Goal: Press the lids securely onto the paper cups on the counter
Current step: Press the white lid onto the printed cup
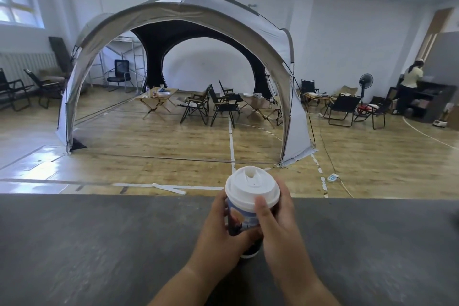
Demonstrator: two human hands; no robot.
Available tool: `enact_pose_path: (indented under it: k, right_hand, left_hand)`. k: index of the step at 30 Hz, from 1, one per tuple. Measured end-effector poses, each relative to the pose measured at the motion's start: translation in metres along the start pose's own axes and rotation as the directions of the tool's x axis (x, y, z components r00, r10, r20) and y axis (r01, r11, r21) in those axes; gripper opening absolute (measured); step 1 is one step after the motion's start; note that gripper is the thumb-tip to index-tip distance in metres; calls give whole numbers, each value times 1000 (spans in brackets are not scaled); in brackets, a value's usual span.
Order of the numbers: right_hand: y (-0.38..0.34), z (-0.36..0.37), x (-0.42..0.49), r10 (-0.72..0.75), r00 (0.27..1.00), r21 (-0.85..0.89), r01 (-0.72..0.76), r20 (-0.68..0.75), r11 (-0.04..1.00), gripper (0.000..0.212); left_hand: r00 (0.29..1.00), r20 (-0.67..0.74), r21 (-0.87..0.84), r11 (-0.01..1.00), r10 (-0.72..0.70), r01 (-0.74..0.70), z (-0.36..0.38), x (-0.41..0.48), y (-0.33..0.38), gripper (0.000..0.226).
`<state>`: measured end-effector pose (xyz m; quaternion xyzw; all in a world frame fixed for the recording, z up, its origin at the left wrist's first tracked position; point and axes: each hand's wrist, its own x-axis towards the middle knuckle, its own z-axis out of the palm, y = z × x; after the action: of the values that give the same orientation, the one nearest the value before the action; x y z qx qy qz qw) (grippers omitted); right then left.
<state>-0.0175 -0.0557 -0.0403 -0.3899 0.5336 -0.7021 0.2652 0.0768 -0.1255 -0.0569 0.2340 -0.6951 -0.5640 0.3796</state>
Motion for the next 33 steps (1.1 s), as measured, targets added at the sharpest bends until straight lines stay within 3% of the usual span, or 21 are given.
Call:
enact_pose_path:
  k: [3, 7, 9, 12, 15, 19, 23, 28, 33]
  right_hand:
    - [-4, -12, 5, 48, 999, 144, -48, 0, 988, 59]
    - [-6, -19, 8, 79, 996, 234, -86, 41, 968, 53]
    - [-6, -18, 8, 71, 996, 246, -83, 59, 966, 49]
    - [-5, -16, 8, 71, 996, 295, -83, 53, 952, 47]
    - [-4, -16, 7, 77, 995, 306, -92, 61, 948, 47]
    - [-7, -15, 6, 76, 994, 307, -97, 79, 947, 81]
    - [-5, -19, 6, 63, 995, 310, -85, 79, 947, 40]
    - [-3, -19, 8, 77, 996, 233, -85, 43, 969, 44]
    - [-6, -16, 13, 89, 989, 255, -116, 118, 960, 44]
  left_hand:
    - [999, 23, -26, 999, -34, 34, -1, 1, 3, 65]
    - [995, 4, -318, 943, -100, 96, 0, 0, 16, 57]
    - [994, -8, -352, 931, -105, 95, 4, -2, 20, 58]
    - [992, -67, -337, 939, -103, 75, 8, -4, 21, 69]
    - [987, -95, -360, 929, -129, 87, 10, -5, 22, 51]
    - [986, -108, -308, 948, -124, 85, 4, -3, 24, 27]
    - [976, -200, -200, 979, -80, 40, 0, -2, 27, 44]
    - [981, -185, -139, 990, -52, 26, -5, 0, 26, 58]
    - [986, -134, -236, 969, -101, 67, -7, 3, 30, 18]
